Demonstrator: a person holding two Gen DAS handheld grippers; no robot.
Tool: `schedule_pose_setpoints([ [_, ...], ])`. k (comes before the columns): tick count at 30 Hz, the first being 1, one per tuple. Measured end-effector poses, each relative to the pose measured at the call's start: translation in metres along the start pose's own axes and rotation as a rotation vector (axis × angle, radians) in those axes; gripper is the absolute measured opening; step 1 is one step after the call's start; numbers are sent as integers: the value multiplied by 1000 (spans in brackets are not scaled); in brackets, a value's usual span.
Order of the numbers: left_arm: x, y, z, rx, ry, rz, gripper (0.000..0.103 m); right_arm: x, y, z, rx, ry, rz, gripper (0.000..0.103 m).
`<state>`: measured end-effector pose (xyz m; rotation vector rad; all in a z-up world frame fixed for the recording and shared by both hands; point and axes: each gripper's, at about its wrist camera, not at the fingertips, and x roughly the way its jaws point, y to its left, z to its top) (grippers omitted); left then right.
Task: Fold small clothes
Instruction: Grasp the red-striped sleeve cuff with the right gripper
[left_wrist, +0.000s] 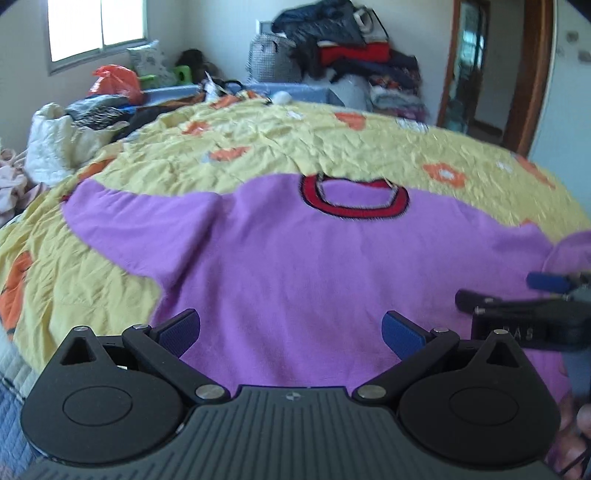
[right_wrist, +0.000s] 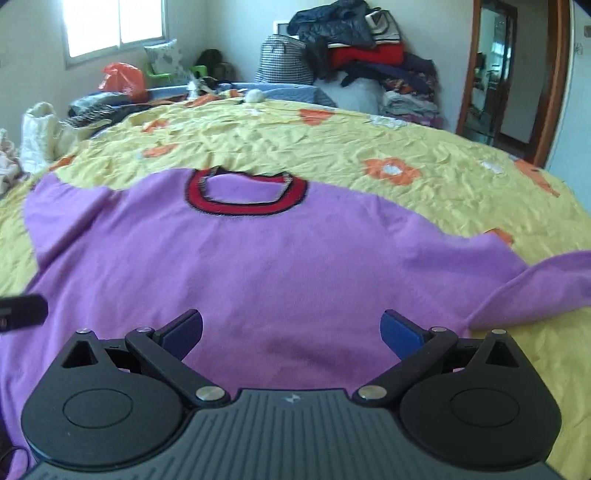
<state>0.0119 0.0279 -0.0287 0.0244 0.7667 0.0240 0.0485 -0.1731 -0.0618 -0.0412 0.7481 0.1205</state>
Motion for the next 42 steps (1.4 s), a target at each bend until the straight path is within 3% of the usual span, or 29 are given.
schedule_pose_setpoints([
  [2,7,-6,5,8,17,-9,103,-2,-10,3,9,-36,-42,103],
  [5,15,-11,13,5,23,3,103,-16,-35,8,30,-171,-128,103],
  [6,18,-13,15,3,28,8,103,-16,-46,11,29,-173,-138,103],
  [9,29,-16,22,-8,59,9,103,7,-86,22,34,-56,-216,103],
  [12,40,-25,26,1,98,18,103,12,-128,25,11,-85,-357,103],
  [16,49,-40,30,39,130,38,103,17,-199,32,65,-80,-447,103],
  [19,60,-52,33,49,173,30,103,40,-245,35,68,22,-521,103],
  [21,67,-61,36,64,190,32,103,50,-272,33,84,42,-559,103],
  [27,78,-90,47,91,210,48,103,77,-350,48,240,48,-514,103],
  [34,95,-119,58,132,258,56,103,113,-386,65,338,90,-474,102],
  [35,97,-122,60,133,266,52,103,115,-388,66,339,91,-477,99],
  [36,99,-124,61,135,272,47,103,119,-389,67,323,96,-486,83],
  [38,101,-129,63,142,282,49,103,124,-390,69,325,100,-490,63],
  [42,107,-136,65,159,296,58,103,129,-396,67,351,99,-457,63],
])
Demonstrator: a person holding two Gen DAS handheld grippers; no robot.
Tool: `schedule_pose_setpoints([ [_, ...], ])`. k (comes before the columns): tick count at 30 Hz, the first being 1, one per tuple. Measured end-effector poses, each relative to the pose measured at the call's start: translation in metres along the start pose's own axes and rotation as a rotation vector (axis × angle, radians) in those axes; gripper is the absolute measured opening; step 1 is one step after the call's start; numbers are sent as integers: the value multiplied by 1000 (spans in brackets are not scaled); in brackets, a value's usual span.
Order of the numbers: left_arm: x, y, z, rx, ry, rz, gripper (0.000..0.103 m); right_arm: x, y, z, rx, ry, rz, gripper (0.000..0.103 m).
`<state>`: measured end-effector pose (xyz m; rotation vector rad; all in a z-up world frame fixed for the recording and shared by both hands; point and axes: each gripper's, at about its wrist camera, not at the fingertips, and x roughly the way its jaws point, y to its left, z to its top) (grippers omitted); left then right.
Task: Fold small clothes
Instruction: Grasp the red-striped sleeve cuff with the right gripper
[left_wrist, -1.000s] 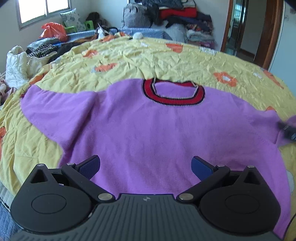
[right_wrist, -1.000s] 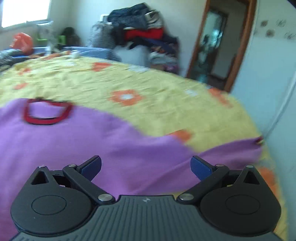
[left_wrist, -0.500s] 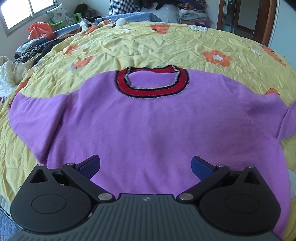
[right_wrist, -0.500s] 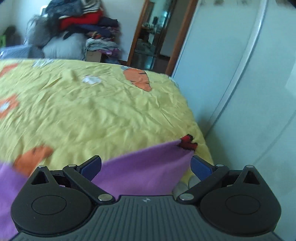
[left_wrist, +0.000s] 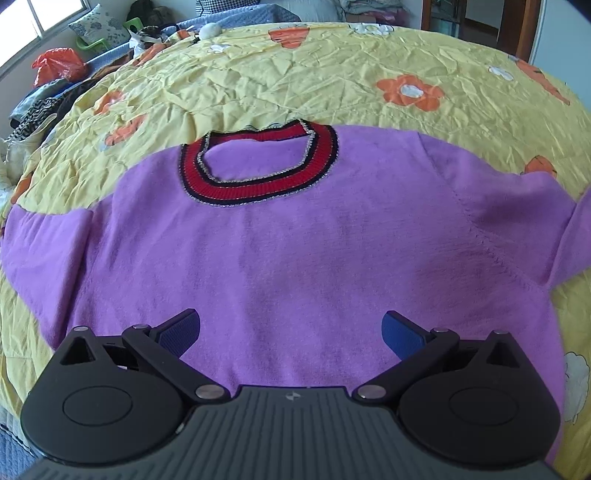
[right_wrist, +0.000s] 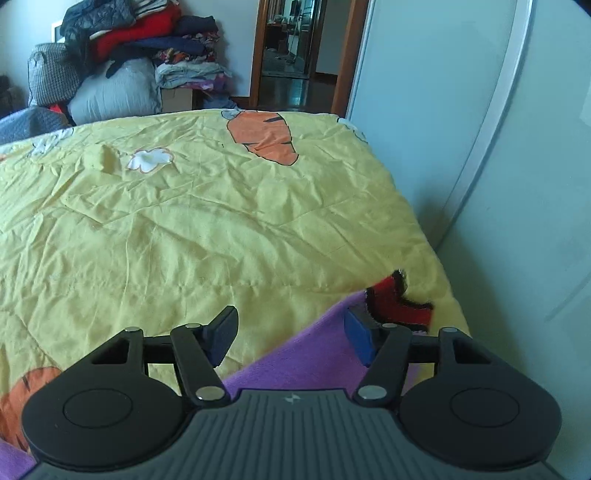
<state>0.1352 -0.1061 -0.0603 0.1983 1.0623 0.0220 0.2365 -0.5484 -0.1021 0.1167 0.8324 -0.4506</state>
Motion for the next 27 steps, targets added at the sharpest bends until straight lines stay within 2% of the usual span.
schedule_pose_setpoints([
  [1,1,-2,1,3,6,0,103,0,0,-1,0,-2,-1,59],
  [3,3,-4,1,6,15,-2,103,3,-4,-1,17,5,2,35],
  [6,5,-7,0,20,24,0,103,7,-9,-3,38,18,21,31],
  [9,6,-8,-1,27,28,2,103,6,-10,-5,41,13,25,18],
  [19,10,-5,0,17,50,-7,103,2,-10,-7,39,-8,73,17],
  [21,10,-5,0,17,50,-7,103,0,-7,-9,27,-19,64,9],
  [25,9,-5,-1,24,46,4,103,-5,-9,-10,40,-47,73,7],
  [27,10,-7,-1,32,36,42,103,-8,-13,-10,50,-56,100,5],
])
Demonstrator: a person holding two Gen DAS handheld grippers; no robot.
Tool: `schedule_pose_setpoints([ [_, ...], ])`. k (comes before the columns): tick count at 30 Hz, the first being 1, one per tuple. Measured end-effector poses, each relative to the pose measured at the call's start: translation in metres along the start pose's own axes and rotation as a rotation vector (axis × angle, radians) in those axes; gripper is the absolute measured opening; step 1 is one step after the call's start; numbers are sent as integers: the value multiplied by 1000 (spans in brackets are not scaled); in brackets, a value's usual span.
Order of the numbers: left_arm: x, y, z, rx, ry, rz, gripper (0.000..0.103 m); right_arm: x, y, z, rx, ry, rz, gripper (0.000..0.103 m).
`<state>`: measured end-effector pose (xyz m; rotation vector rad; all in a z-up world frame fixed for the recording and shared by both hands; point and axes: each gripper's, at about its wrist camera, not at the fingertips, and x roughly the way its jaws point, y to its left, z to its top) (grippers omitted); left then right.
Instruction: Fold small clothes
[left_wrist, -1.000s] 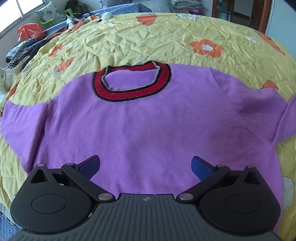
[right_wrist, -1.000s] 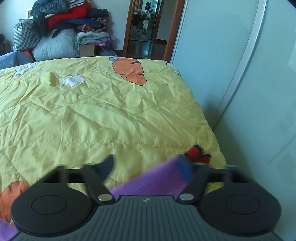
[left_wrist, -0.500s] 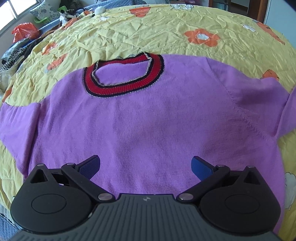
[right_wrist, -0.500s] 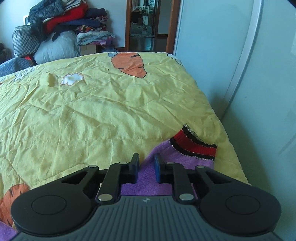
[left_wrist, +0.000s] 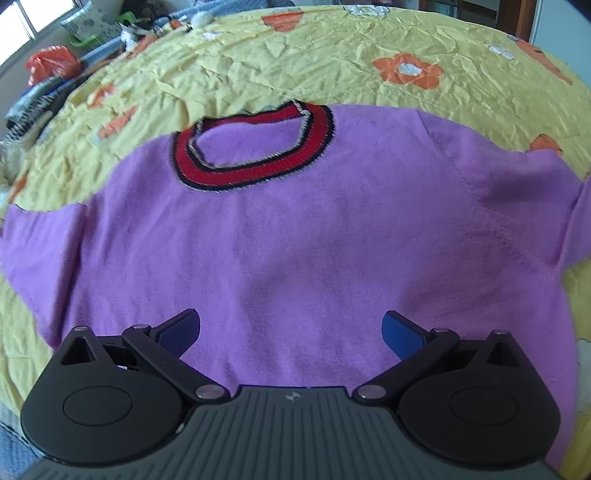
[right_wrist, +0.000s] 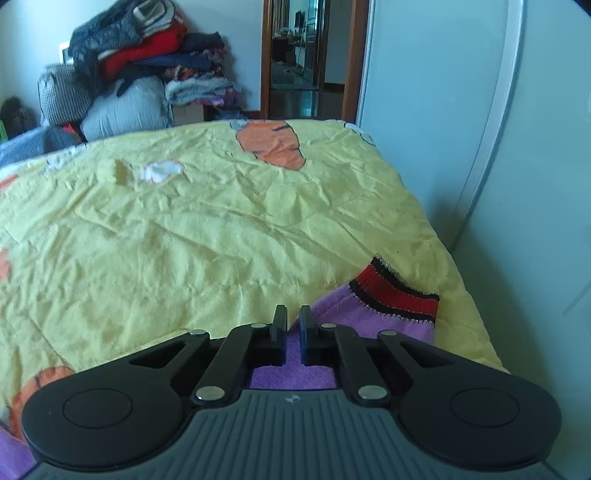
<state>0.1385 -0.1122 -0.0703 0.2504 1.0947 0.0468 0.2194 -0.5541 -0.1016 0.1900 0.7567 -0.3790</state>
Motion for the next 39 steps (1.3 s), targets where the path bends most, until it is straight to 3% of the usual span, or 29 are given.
schedule_pose_setpoints([
  [2,2,-4,2,22,4,73,103,-4,-1,-1,4,-12,8,5],
  [5,-2,-2,5,17,-7,96,103,-7,-3,-1,13,-17,21,5],
  [24,-21,54,-7,-113,-48,21,103,-86,-2,30,109,-140,99,4],
  [39,-28,69,-14,-169,-66,15,103,-94,-48,16,215,-102,180,4],
])
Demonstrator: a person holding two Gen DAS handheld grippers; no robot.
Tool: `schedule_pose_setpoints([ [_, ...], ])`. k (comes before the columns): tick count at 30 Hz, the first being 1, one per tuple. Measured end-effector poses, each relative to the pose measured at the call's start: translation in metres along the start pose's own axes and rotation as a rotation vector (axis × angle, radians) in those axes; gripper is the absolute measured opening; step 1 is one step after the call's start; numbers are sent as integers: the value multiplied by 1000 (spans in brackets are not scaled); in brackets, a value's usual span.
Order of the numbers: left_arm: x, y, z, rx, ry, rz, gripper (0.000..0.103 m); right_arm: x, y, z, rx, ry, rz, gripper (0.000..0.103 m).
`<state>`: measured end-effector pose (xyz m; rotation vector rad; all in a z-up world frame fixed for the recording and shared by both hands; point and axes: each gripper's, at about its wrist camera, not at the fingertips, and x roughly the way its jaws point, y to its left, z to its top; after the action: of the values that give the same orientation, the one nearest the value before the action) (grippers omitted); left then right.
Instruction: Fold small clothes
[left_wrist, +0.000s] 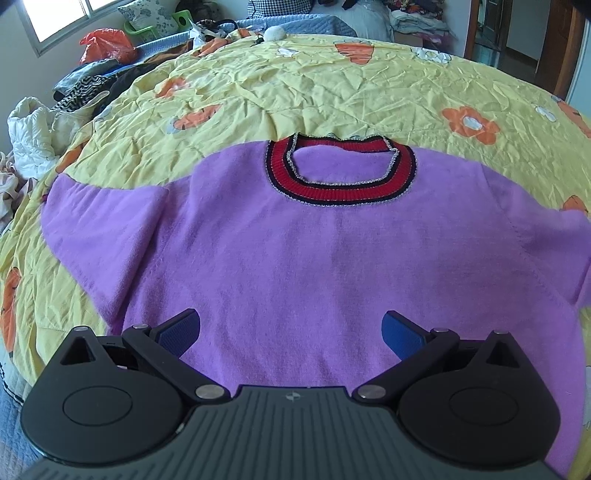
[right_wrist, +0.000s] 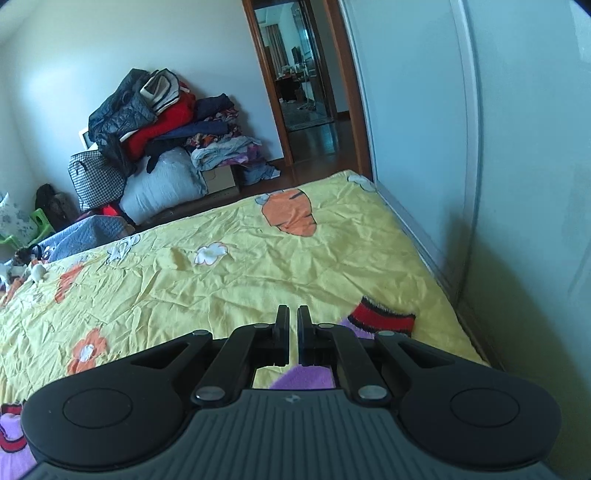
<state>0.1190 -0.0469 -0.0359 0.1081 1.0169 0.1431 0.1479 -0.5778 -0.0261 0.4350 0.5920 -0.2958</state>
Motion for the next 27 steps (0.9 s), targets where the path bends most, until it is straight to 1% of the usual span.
schedule_pose_setpoints([
  [3,3,-3,-3,8,11,-7,103,5,-8,0,24,19,2,4],
  [5,6,-5,-5,18,21,-10,103,13,-9,1,15,45,-15,4],
  [7,9,-6,-6,25,30,-10,103,26,-17,3,78,84,-44,14],
  [8,11,-6,-5,25,34,-12,103,36,-23,4,106,114,-41,38],
  [9,13,-5,-5,23,37,-14,103,46,-28,5,131,129,-54,80],
  [10,14,-4,-4,21,38,-15,103,56,-30,5,133,139,-84,96],
  [11,16,-3,-3,20,39,-16,103,66,-28,6,104,150,-116,101],
  [13,19,-1,-1,16,44,-17,103,87,-22,6,42,169,-194,100],
  [16,24,3,2,2,52,-28,103,117,-11,4,-28,223,-241,98],
  [17,26,4,3,0,56,-33,103,126,-9,2,-43,243,-261,88],
  [18,28,5,5,-4,60,-39,103,135,-7,0,-55,271,-276,60],
  [19,31,7,6,-8,63,-46,103,139,-5,-3,-87,267,-309,50],
  [20,33,9,7,-11,68,-53,103,139,-1,-4,-126,259,-329,35],
  [21,35,11,8,-14,71,-59,103,137,0,-4,-134,261,-320,18],
  [22,36,13,8,-18,75,-65,103,134,-2,-3,-120,265,-307,9],
  [23,37,15,9,-24,77,-70,103,129,-7,0,-85,261,-286,5],
  [24,38,19,10,-32,78,-78,103,121,-13,3,-36,245,-254,5],
  [27,38,28,11,-56,73,-95,103,91,-31,9,73,184,-194,4],
])
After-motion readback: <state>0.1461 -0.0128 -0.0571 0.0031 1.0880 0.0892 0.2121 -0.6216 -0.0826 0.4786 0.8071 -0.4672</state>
